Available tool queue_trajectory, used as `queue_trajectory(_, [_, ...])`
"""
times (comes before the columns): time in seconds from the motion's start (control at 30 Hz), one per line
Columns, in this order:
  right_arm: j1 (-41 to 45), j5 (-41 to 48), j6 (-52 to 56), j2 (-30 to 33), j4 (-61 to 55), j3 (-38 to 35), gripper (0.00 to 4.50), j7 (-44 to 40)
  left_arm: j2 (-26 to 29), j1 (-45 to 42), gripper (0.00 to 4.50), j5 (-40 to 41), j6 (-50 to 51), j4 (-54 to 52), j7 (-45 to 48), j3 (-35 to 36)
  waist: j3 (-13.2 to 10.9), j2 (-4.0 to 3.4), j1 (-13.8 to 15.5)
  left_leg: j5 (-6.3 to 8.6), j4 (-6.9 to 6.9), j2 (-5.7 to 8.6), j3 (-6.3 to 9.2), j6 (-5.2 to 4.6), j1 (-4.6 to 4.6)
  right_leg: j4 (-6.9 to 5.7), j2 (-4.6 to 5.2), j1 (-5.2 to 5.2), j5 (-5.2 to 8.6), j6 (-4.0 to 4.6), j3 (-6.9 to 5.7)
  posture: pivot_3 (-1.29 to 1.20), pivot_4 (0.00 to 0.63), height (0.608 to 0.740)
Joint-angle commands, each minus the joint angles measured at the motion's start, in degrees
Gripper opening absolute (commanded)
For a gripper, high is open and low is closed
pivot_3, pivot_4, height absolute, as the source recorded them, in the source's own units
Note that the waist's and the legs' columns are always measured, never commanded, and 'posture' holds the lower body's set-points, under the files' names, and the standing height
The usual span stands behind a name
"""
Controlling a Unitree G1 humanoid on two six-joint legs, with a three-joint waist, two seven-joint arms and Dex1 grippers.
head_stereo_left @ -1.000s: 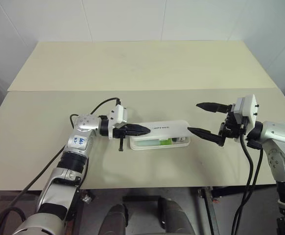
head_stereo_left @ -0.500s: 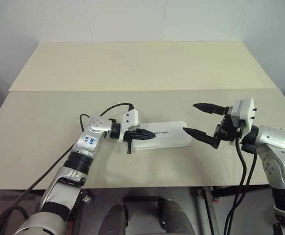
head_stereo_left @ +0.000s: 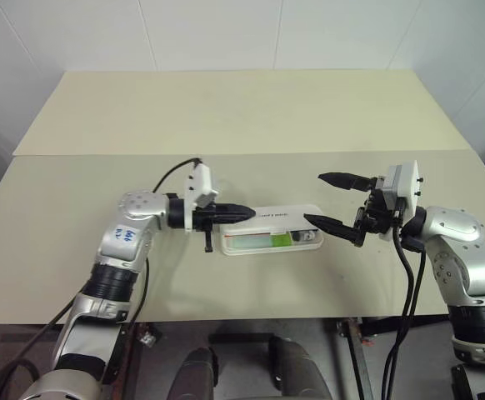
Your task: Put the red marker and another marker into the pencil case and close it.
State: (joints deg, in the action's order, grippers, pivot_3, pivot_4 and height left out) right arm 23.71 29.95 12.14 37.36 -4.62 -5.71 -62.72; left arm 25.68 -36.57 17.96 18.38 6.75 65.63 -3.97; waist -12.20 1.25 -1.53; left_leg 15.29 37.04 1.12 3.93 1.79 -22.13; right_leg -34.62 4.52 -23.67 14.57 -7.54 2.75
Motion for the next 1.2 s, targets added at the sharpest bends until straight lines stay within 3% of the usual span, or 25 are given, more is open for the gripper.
queue_trajectory(0.03, [2.5, -0.4, -2.1, -0.1, 1.3, -0.1, 4.5, -1.5, 2.3, 1.9, 0.02, 3.8, 0.8, -4.0, -0.3, 4.4, 0.0, 0.0, -0.1, 0.0, -0.01, 0.0, -0.01, 0.0, 0.0, 0.01, 0.0, 0.0, 0.0, 0.0, 0.01, 0.0, 0.15, 0.74])
queue_trajectory(0.17, [4.9, -0.9, -1.4, -0.4, 2.4, 1.2, 4.5, -1.7, 3.4, 4.0, 0.02, 2.2, -1.3, -1.5, -3.5, 6.0, 0.0, -0.01, 0.0, 0.0, -0.01, -0.01, 0.01, 0.0, 0.01, 0.01, 0.0, -0.01, 0.0, 0.01, -0.01, 0.0, 0.15, 0.74])
queue_trajectory(0.67, [1.5, 0.0, 2.8, 1.8, -4.5, -1.1, 4.5, 1.5, -3.0, -6.2, 0.02, -7.4, -12.2, 13.2, -2.4, -6.0, 0.0, 0.0, 1.5, 0.02, -0.02, 0.03, -0.02, 0.02, -0.08, 0.19, 0.02, -0.01, 0.0, 0.0, -0.03, 0.0, 0.15, 0.74])
queue_trajectory(1.2, [-3.7, 0.9, 4.2, 0.9, -10.6, -2.9, 4.5, 6.5, -5.2, -5.7, 0.02, -14.9, -9.5, 14.3, -1.6, -15.5, 0.0, -0.02, 1.4, 0.03, 0.02, 0.02, -0.02, -0.01, -0.02, 0.17, 0.0, 0.07, -0.02, -0.03, -0.02, 0.0, 0.15, 0.74])
